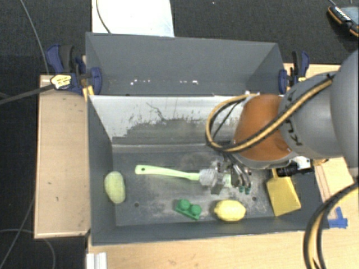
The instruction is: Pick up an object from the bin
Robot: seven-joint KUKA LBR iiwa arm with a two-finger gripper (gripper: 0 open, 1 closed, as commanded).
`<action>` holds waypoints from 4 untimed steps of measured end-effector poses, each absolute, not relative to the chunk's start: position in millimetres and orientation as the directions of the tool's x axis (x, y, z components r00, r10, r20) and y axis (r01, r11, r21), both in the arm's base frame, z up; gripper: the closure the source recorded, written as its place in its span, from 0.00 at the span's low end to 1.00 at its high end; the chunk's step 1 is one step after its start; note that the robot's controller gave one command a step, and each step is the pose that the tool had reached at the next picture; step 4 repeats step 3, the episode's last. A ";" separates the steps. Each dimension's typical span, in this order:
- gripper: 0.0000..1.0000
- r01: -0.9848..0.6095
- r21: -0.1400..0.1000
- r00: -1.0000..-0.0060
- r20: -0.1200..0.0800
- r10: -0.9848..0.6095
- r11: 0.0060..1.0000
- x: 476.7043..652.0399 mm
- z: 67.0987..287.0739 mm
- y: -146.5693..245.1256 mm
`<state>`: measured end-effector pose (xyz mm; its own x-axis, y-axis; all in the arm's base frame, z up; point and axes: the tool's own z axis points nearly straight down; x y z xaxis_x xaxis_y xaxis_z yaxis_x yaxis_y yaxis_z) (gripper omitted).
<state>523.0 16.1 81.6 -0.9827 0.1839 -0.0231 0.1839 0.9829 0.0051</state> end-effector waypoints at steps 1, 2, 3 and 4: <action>1.00 0.183 0.006 -0.983 -0.028 0.183 0.983 524.4 99.0 16.2; 1.00 0.181 0.006 -0.983 -0.027 0.181 0.983 524.0 119.4 16.2; 1.00 0.178 0.006 -0.984 -0.024 0.178 0.984 523.3 147.6 16.2; 1.00 0.178 0.006 -0.984 -0.024 0.178 0.984 523.3 147.6 16.2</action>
Offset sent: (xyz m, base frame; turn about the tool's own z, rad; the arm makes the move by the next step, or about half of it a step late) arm 0.0010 0.0001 0.0434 -0.0005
